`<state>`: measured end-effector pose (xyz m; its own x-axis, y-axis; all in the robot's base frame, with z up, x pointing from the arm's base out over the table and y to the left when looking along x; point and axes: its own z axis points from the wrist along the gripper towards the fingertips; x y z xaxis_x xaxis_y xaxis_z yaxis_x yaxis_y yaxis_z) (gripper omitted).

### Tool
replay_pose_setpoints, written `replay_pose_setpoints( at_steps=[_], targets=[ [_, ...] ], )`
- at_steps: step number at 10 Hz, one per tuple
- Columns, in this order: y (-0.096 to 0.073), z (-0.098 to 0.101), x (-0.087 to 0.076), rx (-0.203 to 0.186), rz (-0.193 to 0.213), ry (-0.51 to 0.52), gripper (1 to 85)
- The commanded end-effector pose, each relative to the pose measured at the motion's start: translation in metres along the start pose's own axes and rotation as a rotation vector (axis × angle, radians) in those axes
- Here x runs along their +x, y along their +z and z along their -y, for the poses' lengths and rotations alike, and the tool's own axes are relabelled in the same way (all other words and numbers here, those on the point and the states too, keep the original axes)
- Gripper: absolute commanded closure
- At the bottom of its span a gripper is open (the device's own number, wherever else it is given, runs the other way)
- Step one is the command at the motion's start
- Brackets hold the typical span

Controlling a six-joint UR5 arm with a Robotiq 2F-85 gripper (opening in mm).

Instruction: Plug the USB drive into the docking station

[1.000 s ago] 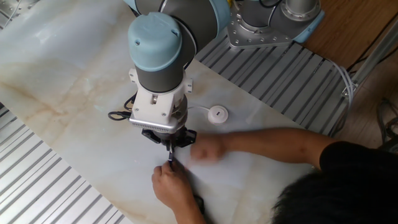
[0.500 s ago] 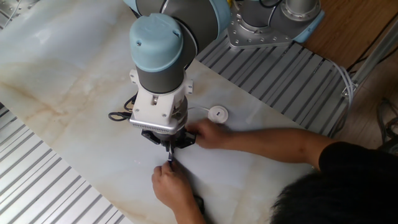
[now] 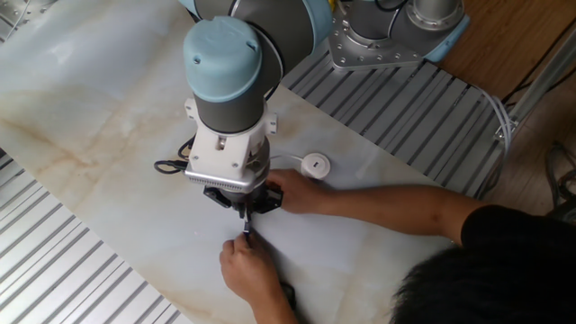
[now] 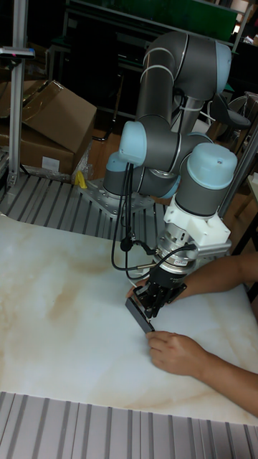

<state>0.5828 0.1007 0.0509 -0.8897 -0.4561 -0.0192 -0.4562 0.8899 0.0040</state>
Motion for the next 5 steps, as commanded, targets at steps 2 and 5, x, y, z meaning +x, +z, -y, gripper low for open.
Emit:
replay_pose_setpoints(
  at_steps=[2,5],
  targets=[
    [0.0015,0.0005,-0.0024,-0.004,0.008,0.008,84.3],
    [0.0028,-0.0005,-0.0027,-0.004,0.008,0.011,84.3]
  ],
)
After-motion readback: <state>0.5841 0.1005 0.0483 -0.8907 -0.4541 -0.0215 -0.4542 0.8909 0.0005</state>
